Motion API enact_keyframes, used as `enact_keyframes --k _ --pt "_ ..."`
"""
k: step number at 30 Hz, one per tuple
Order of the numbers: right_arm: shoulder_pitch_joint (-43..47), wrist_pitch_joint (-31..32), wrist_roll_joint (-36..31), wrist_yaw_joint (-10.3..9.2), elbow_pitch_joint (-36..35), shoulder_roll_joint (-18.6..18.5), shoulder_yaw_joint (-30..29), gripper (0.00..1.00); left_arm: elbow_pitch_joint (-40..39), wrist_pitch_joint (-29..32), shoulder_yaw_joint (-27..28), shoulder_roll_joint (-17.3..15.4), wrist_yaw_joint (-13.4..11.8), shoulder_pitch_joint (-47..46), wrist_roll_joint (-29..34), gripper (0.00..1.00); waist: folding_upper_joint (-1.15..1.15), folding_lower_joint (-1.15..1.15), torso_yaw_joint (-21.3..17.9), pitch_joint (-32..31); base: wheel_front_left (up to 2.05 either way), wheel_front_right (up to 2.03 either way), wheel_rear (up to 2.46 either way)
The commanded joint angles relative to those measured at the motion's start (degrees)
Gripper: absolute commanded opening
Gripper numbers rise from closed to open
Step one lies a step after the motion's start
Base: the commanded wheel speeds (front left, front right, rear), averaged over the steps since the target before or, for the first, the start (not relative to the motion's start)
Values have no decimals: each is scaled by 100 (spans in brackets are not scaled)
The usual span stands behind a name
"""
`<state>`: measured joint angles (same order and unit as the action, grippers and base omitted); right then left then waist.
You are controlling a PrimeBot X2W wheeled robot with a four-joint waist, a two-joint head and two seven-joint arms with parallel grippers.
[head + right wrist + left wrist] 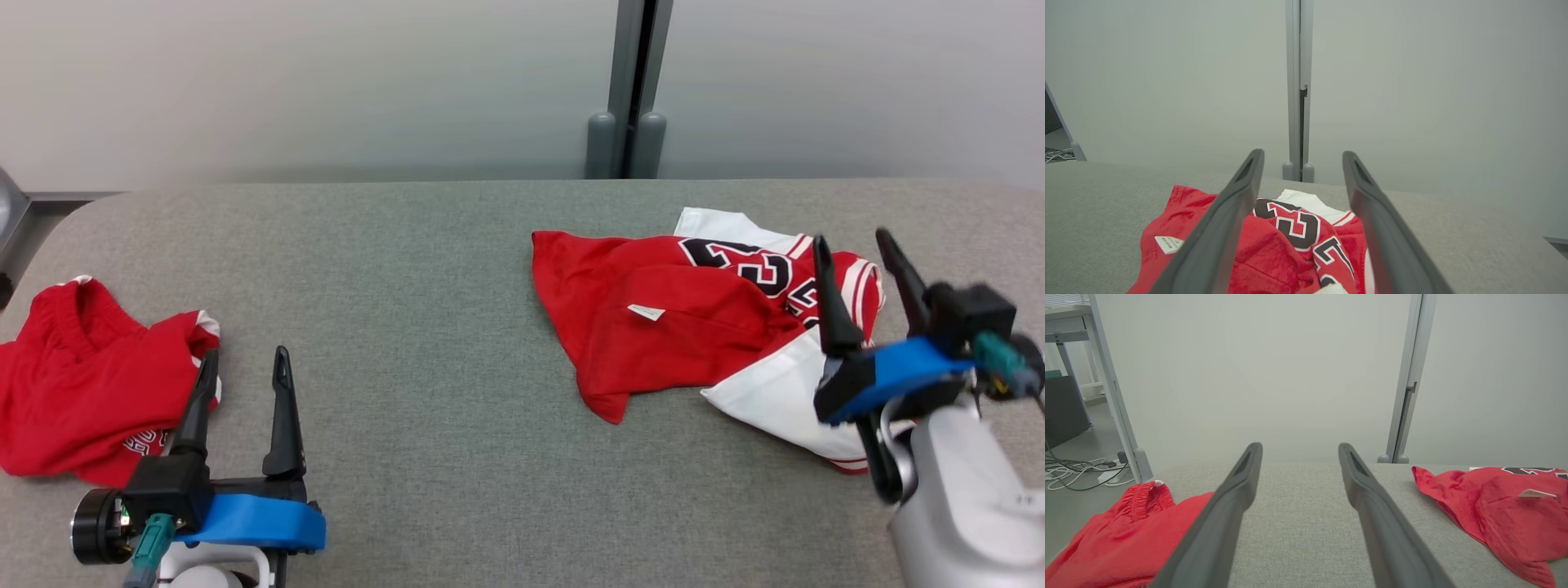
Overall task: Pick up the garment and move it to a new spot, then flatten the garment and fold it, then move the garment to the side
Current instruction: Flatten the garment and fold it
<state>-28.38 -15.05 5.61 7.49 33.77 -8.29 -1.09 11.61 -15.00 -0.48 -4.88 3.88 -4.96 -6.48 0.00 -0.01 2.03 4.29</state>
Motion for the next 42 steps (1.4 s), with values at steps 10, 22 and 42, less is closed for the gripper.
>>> enact_keyframes --k 10,22,42 --pt "1879 312 -216 1 -1799 477 -157 100 -11 -27 69 -41 -5 152 13 100 0 1 -140 -109 0 0 0" --pt "2894 885 132 1 -2823 541 -73 100 64 -27 59 -43 3 94 16 100 0 1 -194 -109 0 0 0" --pt "2469 827 222 1 -2832 539 114 100 876 171 -985 75 305 -1612 -23 100 0 1 -775 440 0 0 0"
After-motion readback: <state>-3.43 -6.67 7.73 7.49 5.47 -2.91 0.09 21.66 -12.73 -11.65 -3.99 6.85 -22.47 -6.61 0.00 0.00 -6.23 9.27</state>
